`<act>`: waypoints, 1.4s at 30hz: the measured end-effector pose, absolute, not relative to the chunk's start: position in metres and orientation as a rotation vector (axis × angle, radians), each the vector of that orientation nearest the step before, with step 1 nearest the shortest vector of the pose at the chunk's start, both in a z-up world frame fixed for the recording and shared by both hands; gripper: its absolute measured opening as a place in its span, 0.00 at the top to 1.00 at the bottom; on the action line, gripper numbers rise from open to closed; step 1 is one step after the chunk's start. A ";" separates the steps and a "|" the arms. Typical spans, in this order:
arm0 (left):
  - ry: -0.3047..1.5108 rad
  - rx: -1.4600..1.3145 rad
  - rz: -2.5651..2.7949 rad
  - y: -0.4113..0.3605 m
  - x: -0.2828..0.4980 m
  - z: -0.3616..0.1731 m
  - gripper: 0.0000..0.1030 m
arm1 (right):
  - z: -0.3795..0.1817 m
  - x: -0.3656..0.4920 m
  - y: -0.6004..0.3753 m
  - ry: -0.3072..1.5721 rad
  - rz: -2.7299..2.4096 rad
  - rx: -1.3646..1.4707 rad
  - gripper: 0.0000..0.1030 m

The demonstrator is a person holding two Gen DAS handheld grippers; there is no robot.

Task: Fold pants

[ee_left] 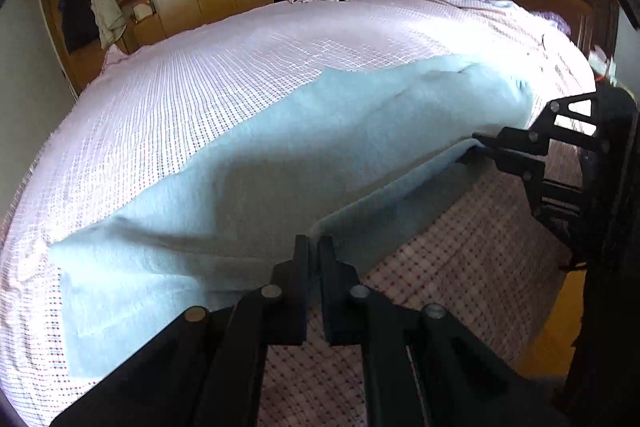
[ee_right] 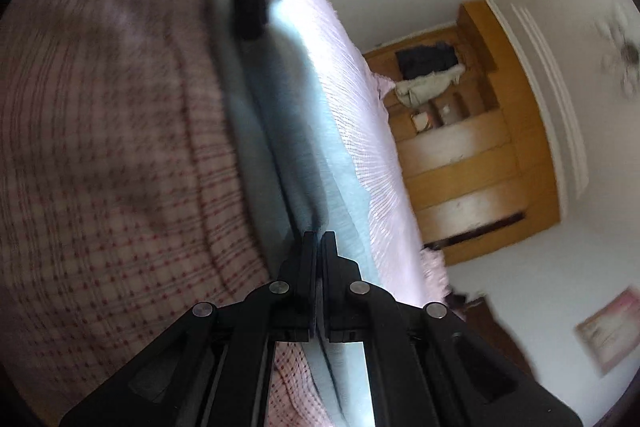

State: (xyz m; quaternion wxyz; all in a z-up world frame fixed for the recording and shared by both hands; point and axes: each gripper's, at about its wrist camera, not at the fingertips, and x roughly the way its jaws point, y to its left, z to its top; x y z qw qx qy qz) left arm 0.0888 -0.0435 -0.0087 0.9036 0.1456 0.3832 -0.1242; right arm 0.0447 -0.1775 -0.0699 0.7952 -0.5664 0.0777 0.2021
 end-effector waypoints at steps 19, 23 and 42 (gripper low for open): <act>0.817 0.408 -0.260 -0.068 0.072 -0.038 0.71 | -0.103 0.041 -0.157 0.033 0.423 -1.482 1.00; 0.837 0.322 -0.282 -0.066 0.065 -0.033 0.61 | -0.075 0.050 -0.162 0.137 0.494 -1.301 0.97; 0.717 0.003 -0.173 -0.081 0.111 -0.008 0.47 | 0.020 0.193 -0.401 0.729 0.132 0.423 0.76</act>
